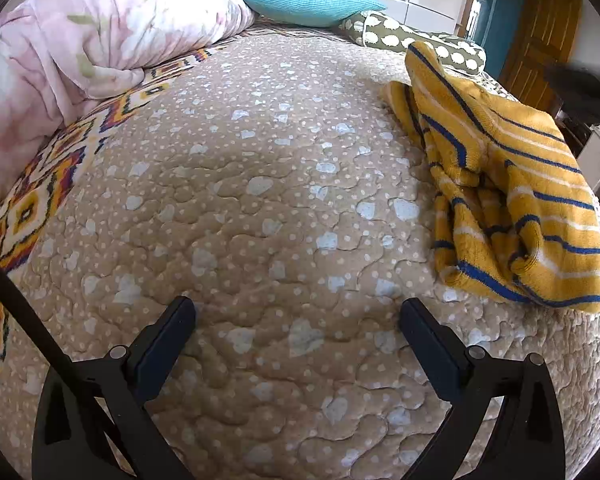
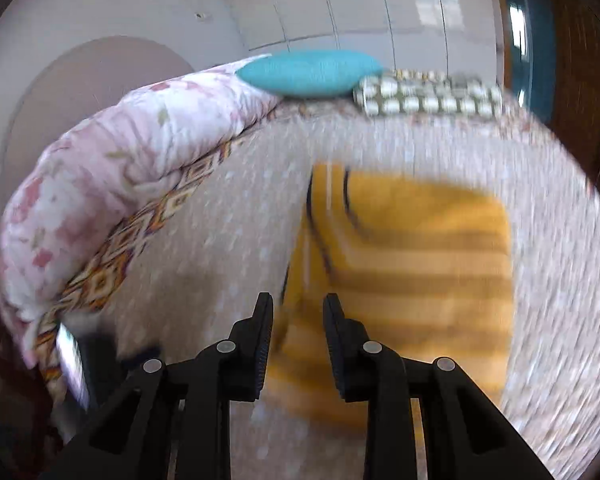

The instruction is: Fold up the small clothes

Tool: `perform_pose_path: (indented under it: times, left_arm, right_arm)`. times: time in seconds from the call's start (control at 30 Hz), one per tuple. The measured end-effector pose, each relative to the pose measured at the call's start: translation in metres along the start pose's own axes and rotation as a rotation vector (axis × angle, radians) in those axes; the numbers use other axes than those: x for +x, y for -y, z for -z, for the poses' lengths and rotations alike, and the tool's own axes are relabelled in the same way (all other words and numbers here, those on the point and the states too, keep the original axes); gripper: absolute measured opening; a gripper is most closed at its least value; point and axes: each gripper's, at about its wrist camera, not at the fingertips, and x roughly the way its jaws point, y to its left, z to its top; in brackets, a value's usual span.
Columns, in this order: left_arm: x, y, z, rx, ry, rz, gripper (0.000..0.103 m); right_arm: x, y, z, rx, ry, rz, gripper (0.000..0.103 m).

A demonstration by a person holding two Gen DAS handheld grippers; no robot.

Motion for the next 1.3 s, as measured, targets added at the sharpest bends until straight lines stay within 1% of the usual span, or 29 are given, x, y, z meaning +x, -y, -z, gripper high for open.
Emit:
perform_pose_path:
  times: [0.03,0.07,0.1,0.17,0.2,0.23,0.27,0.33,0.4,0.47,0.5,0.53,0.6,0.67,0.73,0.77,0.83,0.87,0.9,0.93,1.03,1.1,1.17,1.23,1.27,1.3]
  left_arm:
    - [0.000,0.000,0.000,0.000,0.001,0.001,0.102]
    - [0.000,0.000,0.000,-0.001,0.001,0.001,0.102]
    - [0.000,0.000,0.000,0.000,0.001,0.002,0.102]
    - [0.000,0.000,0.000,0.000,0.000,0.002,0.102]
    - [0.000,0.000,0.000,0.001,-0.001,0.001,0.102]
    - [0.000,0.001,0.000,0.002,-0.001,0.000,0.102]
    - [0.000,0.001,0.000,0.003,-0.002,-0.001,0.102]
    - [0.001,0.001,0.000,0.004,-0.003,0.000,0.103]
    - [0.001,0.001,0.000,0.004,-0.004,0.000,0.103]
    - [0.001,0.001,0.000,0.004,-0.004,-0.001,0.103]
    - [0.001,0.001,0.000,0.004,-0.004,0.000,0.103]
    - [0.001,0.001,0.000,0.004,-0.004,0.001,0.103]
    - [0.001,0.001,-0.001,0.001,-0.006,0.004,0.103]
    - [0.002,0.001,-0.001,0.000,-0.009,0.007,0.103]
    - [0.004,0.001,-0.001,0.004,-0.015,0.004,0.103]
    - [0.004,0.001,-0.001,0.006,-0.016,0.001,0.103]
    - [0.006,0.003,-0.002,0.016,-0.023,-0.013,0.103]
    - [0.007,0.006,-0.003,0.025,-0.030,-0.028,0.103]
    - [0.007,0.007,-0.003,0.033,-0.031,-0.039,0.103]
    - [0.008,0.008,-0.004,0.036,-0.039,-0.046,0.103]
    - [0.011,0.009,-0.007,0.029,-0.047,-0.066,0.103]
    - [0.010,0.012,-0.006,0.037,-0.035,-0.084,0.103]
    - [0.007,0.013,-0.005,0.039,-0.026,-0.090,0.103]
    - [-0.001,0.013,-0.002,0.019,-0.025,-0.107,0.103]
    - [-0.008,0.013,0.001,0.005,-0.022,-0.121,0.103]
    - [-0.017,0.014,0.006,-0.012,-0.017,-0.127,0.103]
  right_arm:
    - [0.015,-0.003,-0.012,-0.009,-0.014,0.023,0.026]
    - [0.029,-0.003,-0.022,-0.006,-0.025,0.040,0.017]
    - [0.043,-0.005,-0.029,-0.002,-0.037,0.044,0.014]
    - [0.076,-0.005,-0.044,0.012,-0.077,0.066,0.014]
    - [0.094,0.001,-0.049,0.029,-0.114,0.088,0.014]
    - [0.110,0.004,-0.052,0.048,-0.150,0.102,0.014]
    - [0.134,0.011,-0.053,0.081,-0.210,0.111,0.014]
    - [0.158,0.020,-0.050,0.102,-0.256,0.143,0.014]
    - [0.166,0.018,-0.053,0.072,-0.239,0.163,0.014]
    - [0.164,0.012,-0.055,0.038,-0.236,0.182,0.014]
    - [0.158,0.010,-0.056,0.026,-0.227,0.180,0.014]
    - [0.144,0.008,-0.058,0.015,-0.196,0.174,0.014]
    - [0.112,0.010,-0.056,0.032,-0.134,0.140,0.019]
    - [0.071,0.018,-0.042,0.066,-0.090,0.098,0.035]
    - [0.039,0.027,-0.021,0.082,-0.074,0.074,0.036]
    - [0.014,0.036,-0.001,0.088,-0.069,0.059,0.037]
    - [-0.017,0.051,0.028,0.098,-0.063,0.070,0.039]
    - [-0.038,0.062,0.052,0.116,-0.064,0.083,0.043]
    - [-0.048,0.069,0.066,0.132,-0.066,0.091,0.045]
    - [-0.064,0.080,0.089,0.161,-0.069,0.107,0.045]
    - [-0.090,0.100,0.138,0.220,-0.078,0.144,0.045]
    - [-0.106,0.107,0.163,0.258,-0.060,0.157,0.045]
    - [-0.117,0.110,0.182,0.277,-0.050,0.180,0.045]
    - [-0.123,0.110,0.195,0.289,-0.038,0.202,0.047]
    - [-0.125,0.111,0.202,0.301,-0.040,0.195,0.050]
    - [-0.125,0.113,0.206,0.311,-0.045,0.186,0.050]
